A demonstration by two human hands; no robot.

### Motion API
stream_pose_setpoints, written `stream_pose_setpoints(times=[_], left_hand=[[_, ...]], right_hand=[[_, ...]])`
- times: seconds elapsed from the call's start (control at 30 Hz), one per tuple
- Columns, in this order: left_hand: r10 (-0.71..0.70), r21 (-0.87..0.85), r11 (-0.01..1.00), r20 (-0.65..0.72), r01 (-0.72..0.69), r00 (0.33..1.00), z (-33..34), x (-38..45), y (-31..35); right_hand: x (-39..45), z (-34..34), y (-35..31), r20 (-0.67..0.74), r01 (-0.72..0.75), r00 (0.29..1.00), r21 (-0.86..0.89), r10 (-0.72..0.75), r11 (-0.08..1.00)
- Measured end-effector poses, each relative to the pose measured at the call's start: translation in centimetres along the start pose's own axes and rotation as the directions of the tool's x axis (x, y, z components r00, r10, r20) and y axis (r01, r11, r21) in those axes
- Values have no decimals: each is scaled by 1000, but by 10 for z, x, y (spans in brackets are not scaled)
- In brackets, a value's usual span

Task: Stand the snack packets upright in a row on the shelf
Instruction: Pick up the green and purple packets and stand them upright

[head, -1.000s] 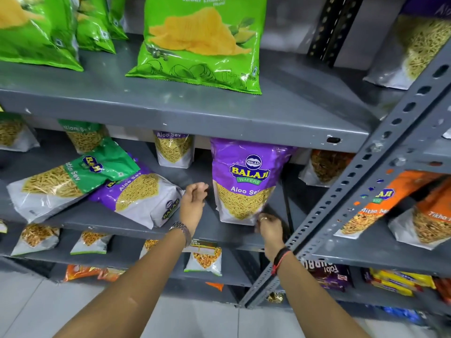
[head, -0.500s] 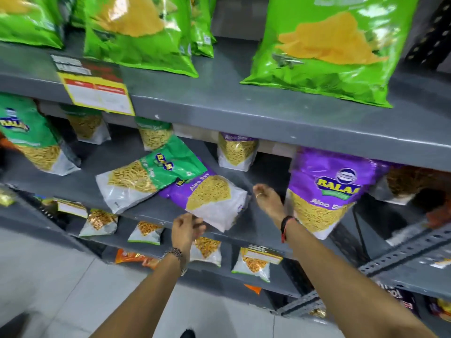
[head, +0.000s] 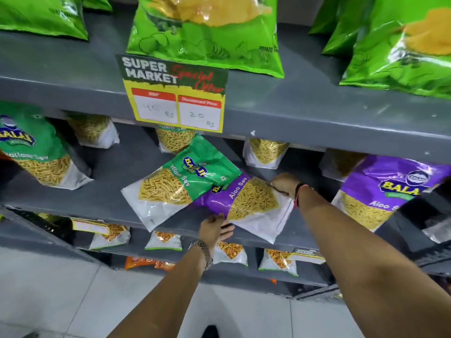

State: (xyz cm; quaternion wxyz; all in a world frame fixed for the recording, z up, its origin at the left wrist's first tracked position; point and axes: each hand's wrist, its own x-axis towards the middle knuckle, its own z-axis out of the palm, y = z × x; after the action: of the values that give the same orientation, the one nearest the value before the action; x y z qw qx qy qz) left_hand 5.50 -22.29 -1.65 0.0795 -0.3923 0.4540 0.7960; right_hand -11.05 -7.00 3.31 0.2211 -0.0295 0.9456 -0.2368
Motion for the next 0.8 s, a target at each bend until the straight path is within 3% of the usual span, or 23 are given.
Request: stream_pose_setpoints(times=[0.1,0.27,0.47,0.6,0.7,0.8], left_hand=[[22,-28,999,55,-20,998,-6,-1,-4],[49,46,998,99,-54,994,-3,-11,-12],[80,291,943,267,-159,960,8,-29,-11],[135,329,909,343,-254,929,24,-37,-1],[189,318,896,357,-309,915,40,-42,10],[254,309,876,355,-369,900,50,-41,16]], right_hand=[[-15,4,12,-22,-69,997,40,70,997],[-61,10,52,-71,-183,973,333,219,925],[-140,30,95,-176,-114,923,724,343,680],[-168,39,106,-153,-37,902,904,404,425],[-177,39,110,-144,-11,892,941,428,338],[-178,37,110,-162,3,878,943,450,333]])
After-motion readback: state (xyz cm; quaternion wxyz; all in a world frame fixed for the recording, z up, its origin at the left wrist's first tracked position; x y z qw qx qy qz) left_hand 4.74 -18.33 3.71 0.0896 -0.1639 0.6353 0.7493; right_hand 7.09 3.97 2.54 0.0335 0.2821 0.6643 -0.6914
